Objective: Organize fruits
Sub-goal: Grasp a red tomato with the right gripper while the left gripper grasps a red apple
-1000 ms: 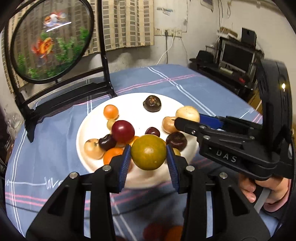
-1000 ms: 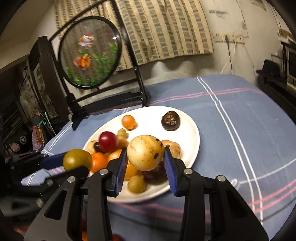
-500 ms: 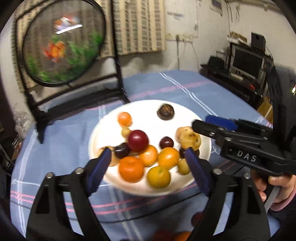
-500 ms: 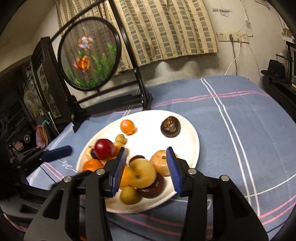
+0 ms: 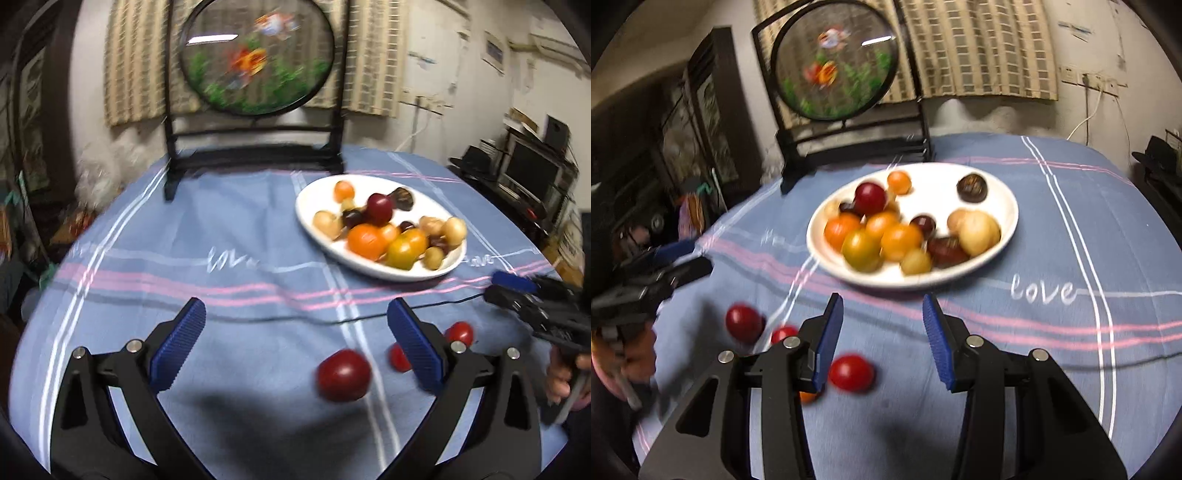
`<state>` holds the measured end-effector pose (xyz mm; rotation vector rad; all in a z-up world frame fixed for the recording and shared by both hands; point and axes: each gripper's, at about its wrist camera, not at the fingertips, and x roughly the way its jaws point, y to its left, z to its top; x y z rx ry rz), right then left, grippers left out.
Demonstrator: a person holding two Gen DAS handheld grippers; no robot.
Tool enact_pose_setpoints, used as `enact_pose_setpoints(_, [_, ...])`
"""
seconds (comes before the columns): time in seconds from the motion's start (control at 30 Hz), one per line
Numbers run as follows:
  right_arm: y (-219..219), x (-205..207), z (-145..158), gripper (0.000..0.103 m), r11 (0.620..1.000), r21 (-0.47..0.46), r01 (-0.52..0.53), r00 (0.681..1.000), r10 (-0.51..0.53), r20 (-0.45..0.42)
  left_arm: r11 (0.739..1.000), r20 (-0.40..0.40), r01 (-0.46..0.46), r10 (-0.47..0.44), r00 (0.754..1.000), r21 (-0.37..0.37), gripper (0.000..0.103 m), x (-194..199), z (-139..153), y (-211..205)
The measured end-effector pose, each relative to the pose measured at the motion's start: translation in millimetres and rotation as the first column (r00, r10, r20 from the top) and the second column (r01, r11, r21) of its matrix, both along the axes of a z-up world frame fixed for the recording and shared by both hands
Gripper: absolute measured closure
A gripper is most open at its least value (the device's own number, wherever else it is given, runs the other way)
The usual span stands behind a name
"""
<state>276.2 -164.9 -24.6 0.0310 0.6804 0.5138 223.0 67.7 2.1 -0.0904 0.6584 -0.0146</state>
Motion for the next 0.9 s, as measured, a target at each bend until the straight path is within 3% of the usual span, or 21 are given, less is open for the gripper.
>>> enact_pose_setpoints(0.13, [3.4,-11.3,-10.6,0.057,0.999,-0.025,-0.027,0.999,0.026,-0.033,0.997,-0.001,-0.047,0.047,0.999,-0.061,0.003,-6.1,-0.5,10.5])
enact_pose_setpoints(0.33, [10.0,-10.9,-19.7,0.057,0.998,-0.037,-0.057,0.995,0.054,-0.081,0.998,0.058,-0.052,0.05,0.997,0.042,0.003,-18.4,3.1,-4.1])
enact_pose_setpoints(0.47, [14.4,-11.1,-24.9,0.057,0.996,-0.059,-0.071,0.993,0.065,-0.102,0.997,0.058,-0.028,0.024,0.998,0.072,0.003,-18.4,3.5,-12.1])
enact_pose_setpoints(0.9, [20.6,-10.8,-31.6,0.057,0.991,-0.095,-0.091,0.989,0.079,-0.122,0.998,0.041,-0.033,0.031,0.999,0.055,0.003,-17.8,2.9,-9.3])
